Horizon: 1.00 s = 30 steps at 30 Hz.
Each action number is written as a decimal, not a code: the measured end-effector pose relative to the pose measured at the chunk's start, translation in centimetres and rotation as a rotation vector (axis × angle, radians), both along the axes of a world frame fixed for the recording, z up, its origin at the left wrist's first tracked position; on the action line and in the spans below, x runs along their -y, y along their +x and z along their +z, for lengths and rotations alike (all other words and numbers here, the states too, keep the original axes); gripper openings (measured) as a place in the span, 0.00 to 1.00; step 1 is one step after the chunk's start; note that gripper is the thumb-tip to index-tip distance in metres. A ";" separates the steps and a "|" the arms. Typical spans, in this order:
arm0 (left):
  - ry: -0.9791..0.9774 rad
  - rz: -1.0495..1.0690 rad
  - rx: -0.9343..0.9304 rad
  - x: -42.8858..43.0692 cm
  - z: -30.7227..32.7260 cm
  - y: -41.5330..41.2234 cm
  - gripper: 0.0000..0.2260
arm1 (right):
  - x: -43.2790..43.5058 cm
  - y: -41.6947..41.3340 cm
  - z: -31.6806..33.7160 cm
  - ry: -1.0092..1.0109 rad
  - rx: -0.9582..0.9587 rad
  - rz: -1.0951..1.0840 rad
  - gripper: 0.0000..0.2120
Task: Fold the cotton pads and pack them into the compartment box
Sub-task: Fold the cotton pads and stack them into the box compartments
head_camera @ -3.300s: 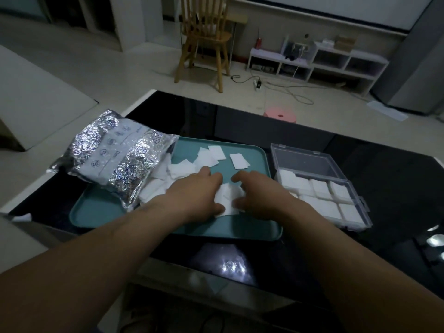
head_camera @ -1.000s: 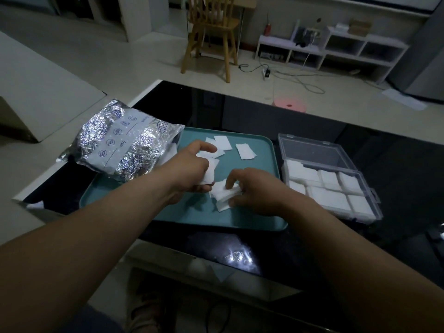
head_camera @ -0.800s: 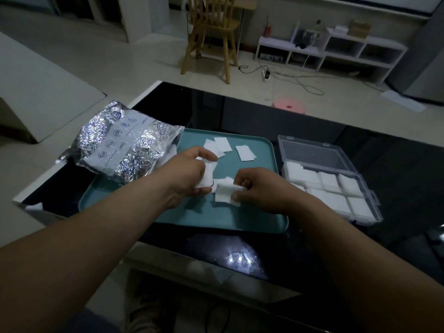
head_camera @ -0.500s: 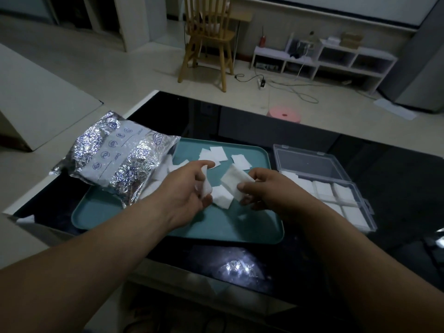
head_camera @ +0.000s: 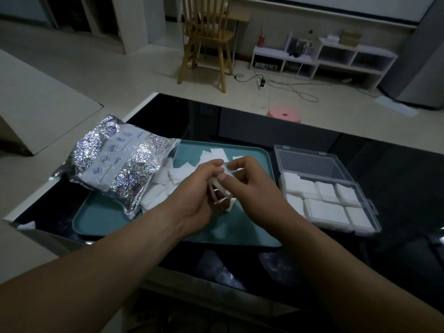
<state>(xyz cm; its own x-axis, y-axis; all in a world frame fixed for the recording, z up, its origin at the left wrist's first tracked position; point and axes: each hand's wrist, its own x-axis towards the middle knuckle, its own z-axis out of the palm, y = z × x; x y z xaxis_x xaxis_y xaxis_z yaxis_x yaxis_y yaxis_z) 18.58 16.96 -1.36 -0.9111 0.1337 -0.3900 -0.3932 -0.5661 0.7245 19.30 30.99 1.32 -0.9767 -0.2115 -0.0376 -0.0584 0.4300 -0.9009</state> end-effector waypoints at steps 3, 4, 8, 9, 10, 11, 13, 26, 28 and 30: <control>0.052 -0.055 0.019 0.3 0.1 0.2 0.18 | -0.1 -0.6 -0.5 0.020 -0.009 -0.088 0.05; 0.065 -0.065 0.025 0.3 0.1 0.2 0.18 | -0.2 -0.6 -0.6 0.003 0.008 -0.104 0.06; 0.095 -0.046 0.038 0.4 0.3 0.3 0.19 | -0.5 -1.0 -0.4 -0.145 0.094 -0.147 0.09; 0.099 -0.033 0.043 0.3 0.4 0.3 0.19 | -0.6 -1.1 -0.4 -0.215 0.136 -0.167 0.09; 0.096 -0.021 0.049 0.4 0.4 0.3 0.18 | -0.7 -1.3 -0.4 -0.302 0.193 -0.188 0.09; 0.102 -0.013 0.053 0.5 0.4 0.2 0.17 | -0.9 -1.5 -0.3 -0.402 0.256 -0.203 0.10; 0.127 -0.019 0.059 0.7 0.2 -0.1 0.17 | -0.9 -1.6 0.0 -0.576 0.366 -0.212 0.09; 0.048 0.118 0.046 1.6 1.3 -0.5 0.12 | -0.2 -1.2 0.2 -0.008 -0.004 -0.177 0.05; 0.051 0.178 0.046 3.1 1.8 -1.2 0.13 | -1.0 -2.5 -0.7 0.283 -0.046 -0.098 0.05; 0.042 0.186 0.056 4.1 2.0 -1.5 0.12 | -1.1 -3.6 -2.3 0.543 -0.012 0.038 0.15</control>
